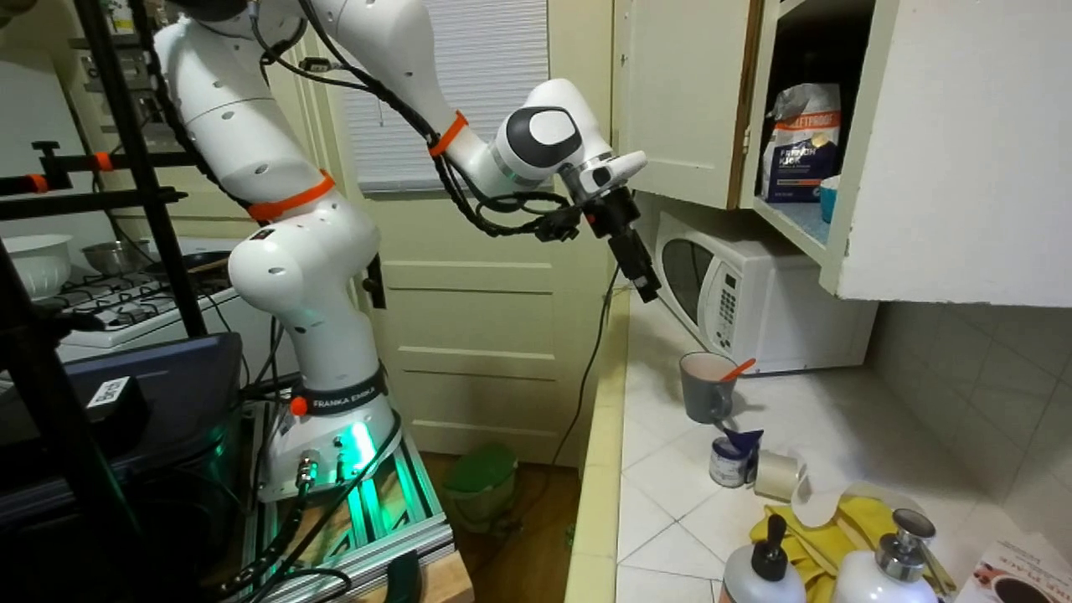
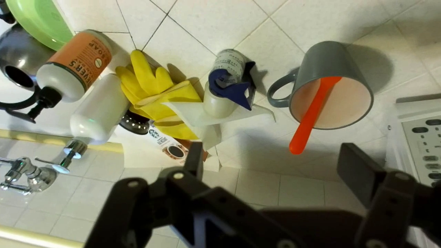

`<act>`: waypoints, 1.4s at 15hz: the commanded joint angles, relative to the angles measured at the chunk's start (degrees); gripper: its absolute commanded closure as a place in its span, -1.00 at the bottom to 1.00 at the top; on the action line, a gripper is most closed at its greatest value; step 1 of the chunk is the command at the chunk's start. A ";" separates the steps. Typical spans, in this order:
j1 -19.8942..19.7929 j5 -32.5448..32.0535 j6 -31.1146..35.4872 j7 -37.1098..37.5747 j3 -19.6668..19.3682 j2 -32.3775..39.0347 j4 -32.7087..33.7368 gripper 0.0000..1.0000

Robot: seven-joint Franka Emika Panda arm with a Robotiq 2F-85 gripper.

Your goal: Move the orange spoon to the open cupboard

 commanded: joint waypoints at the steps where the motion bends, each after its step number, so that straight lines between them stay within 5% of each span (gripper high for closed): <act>1: 1.68 -3.99 2.70 5.90 -3.25 7.25 3.02 -1.00; 2: 3.80 -3.39 0.63 3.79 -4.68 3.20 1.20 -1.00; 8: 5.25 -3.71 0.93 4.80 -6.62 6.88 3.14 -1.00; 14: 7.00 -9.16 2.62 15.70 -10.52 12.37 7.10 -1.00; 21: 12.74 -11.40 5.09 18.00 -16.43 19.17 10.96 -1.00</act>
